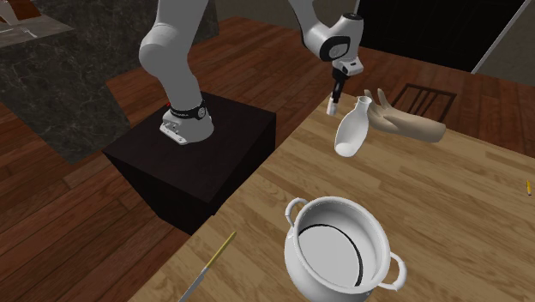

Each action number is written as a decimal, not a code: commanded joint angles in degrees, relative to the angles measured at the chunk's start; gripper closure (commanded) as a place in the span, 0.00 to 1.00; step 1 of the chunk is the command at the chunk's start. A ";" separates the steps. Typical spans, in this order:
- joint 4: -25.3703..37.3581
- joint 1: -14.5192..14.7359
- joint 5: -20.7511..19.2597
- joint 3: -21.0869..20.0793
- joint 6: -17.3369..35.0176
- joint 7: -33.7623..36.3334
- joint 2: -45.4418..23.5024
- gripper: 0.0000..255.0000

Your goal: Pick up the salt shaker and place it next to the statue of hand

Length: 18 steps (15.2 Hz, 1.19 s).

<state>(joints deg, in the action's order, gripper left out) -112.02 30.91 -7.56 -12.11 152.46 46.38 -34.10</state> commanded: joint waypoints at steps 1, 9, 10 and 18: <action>-0.07 0.14 -0.21 0.22 0.86 0.10 -0.77 1.00; -0.06 0.14 -0.21 0.22 0.86 0.09 -0.78 0.00; -0.06 0.14 -0.21 0.22 0.86 0.09 -0.78 0.00; -2.32 -1.50 1.45 -1.42 -3.50 -1.04 5.85 0.00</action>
<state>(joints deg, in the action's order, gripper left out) -114.20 29.69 -6.43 -13.25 149.98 45.57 -29.36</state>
